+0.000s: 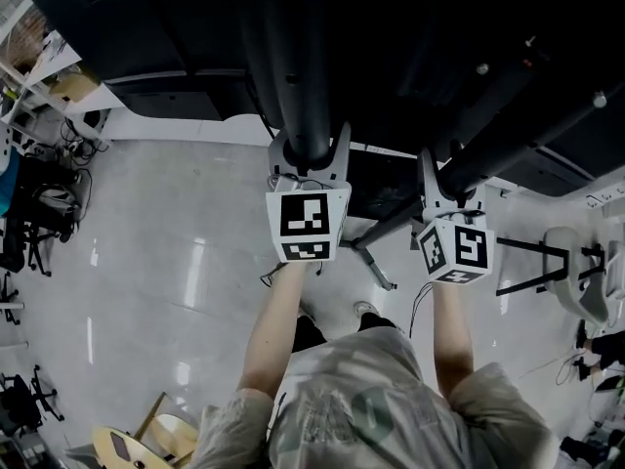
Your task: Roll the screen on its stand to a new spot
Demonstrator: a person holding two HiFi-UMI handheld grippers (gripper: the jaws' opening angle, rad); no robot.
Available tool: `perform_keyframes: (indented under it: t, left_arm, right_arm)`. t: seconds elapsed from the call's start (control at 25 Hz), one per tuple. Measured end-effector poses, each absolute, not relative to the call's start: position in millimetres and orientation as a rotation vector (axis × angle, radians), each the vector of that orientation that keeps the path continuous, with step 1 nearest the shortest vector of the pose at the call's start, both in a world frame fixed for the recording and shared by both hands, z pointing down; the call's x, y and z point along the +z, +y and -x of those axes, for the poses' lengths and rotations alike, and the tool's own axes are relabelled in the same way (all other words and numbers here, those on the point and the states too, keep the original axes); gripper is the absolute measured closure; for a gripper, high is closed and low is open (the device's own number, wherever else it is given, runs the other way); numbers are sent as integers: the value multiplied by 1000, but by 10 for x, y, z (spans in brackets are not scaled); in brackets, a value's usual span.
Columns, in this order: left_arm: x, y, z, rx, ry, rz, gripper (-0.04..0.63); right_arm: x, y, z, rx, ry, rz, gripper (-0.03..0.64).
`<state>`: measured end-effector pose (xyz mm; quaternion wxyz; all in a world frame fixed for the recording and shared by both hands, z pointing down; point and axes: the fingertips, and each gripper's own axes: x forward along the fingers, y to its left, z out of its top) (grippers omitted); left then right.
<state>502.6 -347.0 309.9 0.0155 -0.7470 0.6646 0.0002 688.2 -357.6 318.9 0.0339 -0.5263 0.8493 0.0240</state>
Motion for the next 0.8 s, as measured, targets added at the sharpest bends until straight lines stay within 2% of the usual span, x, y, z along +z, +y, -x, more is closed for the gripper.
perform_keyframes:
  t: [0.8]
  left_arm:
    - [3091, -3077, -3120, 23, 2058, 2328, 380]
  right_arm:
    - [3183, -3180, -4975, 72, 2614, 1617, 410]
